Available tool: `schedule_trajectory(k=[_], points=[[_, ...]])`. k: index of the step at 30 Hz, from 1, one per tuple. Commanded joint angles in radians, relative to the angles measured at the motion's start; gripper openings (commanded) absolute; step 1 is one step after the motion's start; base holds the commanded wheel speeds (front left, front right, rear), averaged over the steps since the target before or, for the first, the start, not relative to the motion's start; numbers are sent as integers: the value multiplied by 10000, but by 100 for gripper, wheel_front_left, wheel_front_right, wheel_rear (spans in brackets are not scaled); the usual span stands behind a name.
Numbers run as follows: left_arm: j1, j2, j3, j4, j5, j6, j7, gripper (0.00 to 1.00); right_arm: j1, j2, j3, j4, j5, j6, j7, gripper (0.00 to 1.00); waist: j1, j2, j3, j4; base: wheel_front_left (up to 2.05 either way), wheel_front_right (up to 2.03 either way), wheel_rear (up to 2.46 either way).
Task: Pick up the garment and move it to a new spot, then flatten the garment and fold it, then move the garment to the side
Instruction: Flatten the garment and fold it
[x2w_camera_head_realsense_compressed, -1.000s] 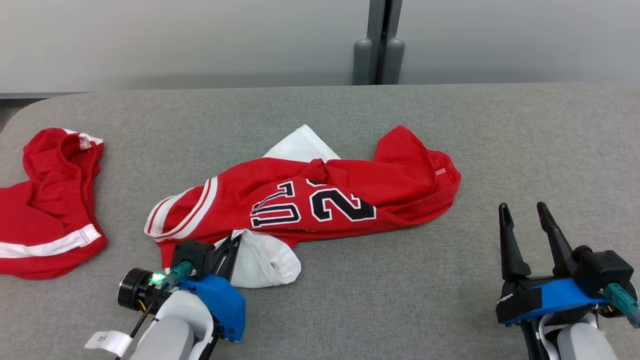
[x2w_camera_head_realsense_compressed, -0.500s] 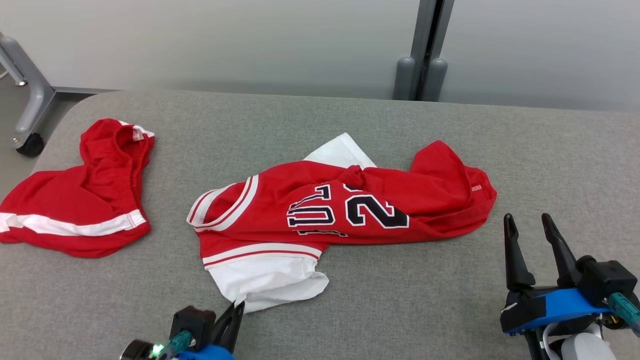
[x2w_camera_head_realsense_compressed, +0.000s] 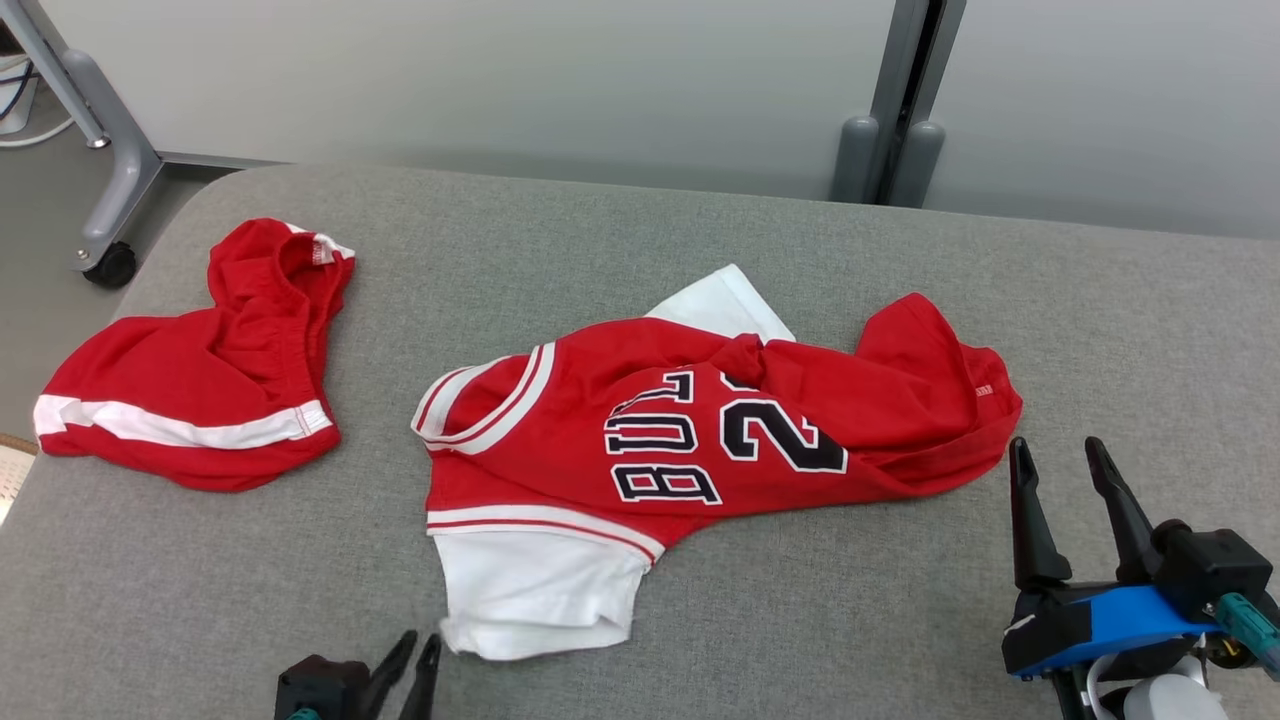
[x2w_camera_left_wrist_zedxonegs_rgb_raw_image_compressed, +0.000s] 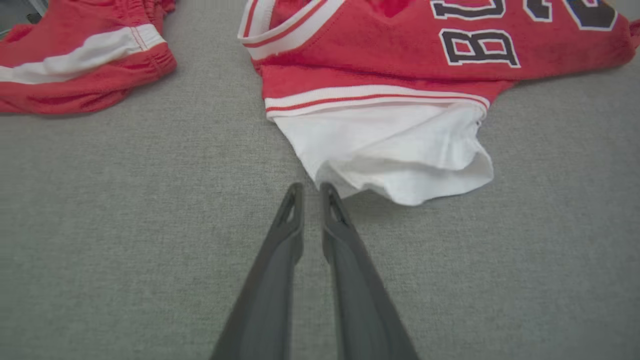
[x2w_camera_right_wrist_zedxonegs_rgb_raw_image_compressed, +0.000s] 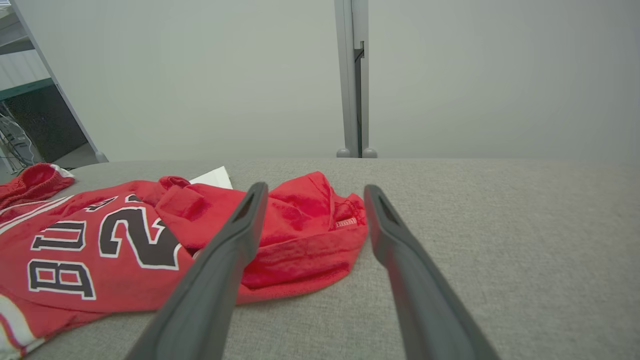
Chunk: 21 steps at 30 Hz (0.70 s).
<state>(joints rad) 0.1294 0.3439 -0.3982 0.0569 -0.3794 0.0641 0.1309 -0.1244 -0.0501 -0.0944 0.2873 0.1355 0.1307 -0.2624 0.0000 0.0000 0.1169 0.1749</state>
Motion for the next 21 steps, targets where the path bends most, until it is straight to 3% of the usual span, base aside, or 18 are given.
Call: schedule_trajectory(k=[1, 13, 21], points=[[16, 74, 73, -106, 37, 52, -147, 100, -16, -25, 20, 39, -54, 1, -36, 100, 0, 0, -12, -4, 0, 0, 0], [-582, 136, 619, -1075, 621, 516, -2066, 100, -84, -101, 59, 167, 50, 1, -36, 100, 0, 0, -163, -423, 0, 0, 0], [-1234, 10, 1077, -958, 758, 838, -3202, 100, -94, -119, 28, 176, 29, 1, -36, 100, 0, 0, -174, -908, 0, 0, 0]])
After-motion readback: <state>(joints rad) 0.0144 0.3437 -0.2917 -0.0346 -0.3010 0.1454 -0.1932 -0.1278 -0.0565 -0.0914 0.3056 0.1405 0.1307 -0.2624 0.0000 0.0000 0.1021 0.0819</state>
